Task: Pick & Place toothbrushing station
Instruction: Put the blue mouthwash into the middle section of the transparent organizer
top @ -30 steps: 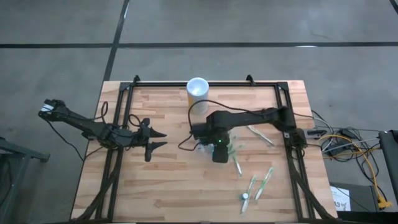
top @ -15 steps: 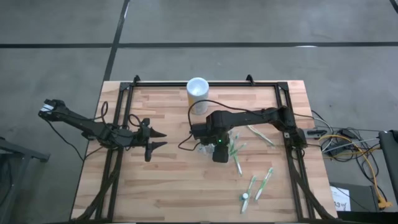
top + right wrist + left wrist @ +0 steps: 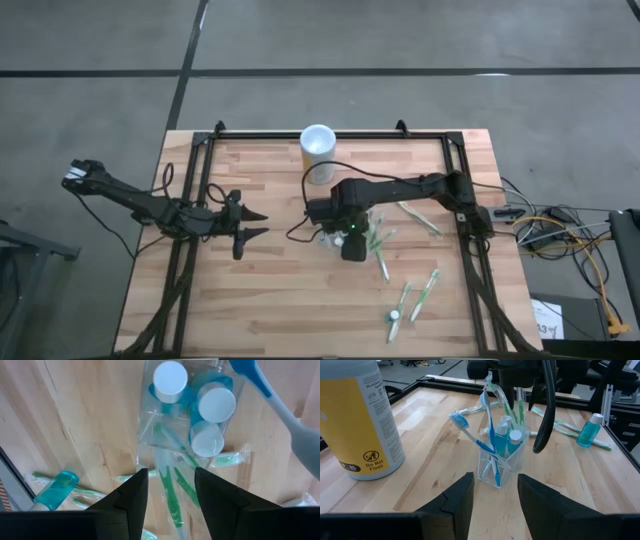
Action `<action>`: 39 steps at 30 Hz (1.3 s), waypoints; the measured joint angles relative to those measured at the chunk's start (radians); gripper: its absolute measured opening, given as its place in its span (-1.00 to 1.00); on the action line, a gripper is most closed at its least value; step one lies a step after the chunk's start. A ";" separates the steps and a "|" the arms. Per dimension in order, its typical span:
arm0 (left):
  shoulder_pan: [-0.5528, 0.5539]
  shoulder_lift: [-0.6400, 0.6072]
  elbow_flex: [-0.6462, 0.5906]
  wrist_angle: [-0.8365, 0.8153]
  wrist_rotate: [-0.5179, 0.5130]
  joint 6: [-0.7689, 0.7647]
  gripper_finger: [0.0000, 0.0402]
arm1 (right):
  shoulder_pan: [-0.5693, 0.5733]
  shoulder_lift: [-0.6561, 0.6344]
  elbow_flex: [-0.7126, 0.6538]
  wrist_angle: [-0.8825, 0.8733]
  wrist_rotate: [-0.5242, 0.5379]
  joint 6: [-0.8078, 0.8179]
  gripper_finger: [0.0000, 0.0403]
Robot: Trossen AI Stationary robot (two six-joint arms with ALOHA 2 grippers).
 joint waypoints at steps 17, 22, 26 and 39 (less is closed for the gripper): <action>0.000 0.000 0.000 0.000 0.000 0.000 -0.22 | 0.056 -0.275 -0.010 0.047 0.195 0.101 -0.13; 0.000 0.000 0.000 -0.003 0.000 0.000 -0.22 | 0.141 -0.407 -0.092 0.164 0.321 0.147 -0.10; 0.000 0.001 0.000 -0.010 0.000 0.000 -0.22 | 0.216 -0.503 -0.211 0.228 0.381 0.165 -0.09; 0.000 0.002 0.000 -0.023 0.000 0.000 -0.22 | 0.489 -0.860 -0.699 0.764 0.537 0.395 -0.09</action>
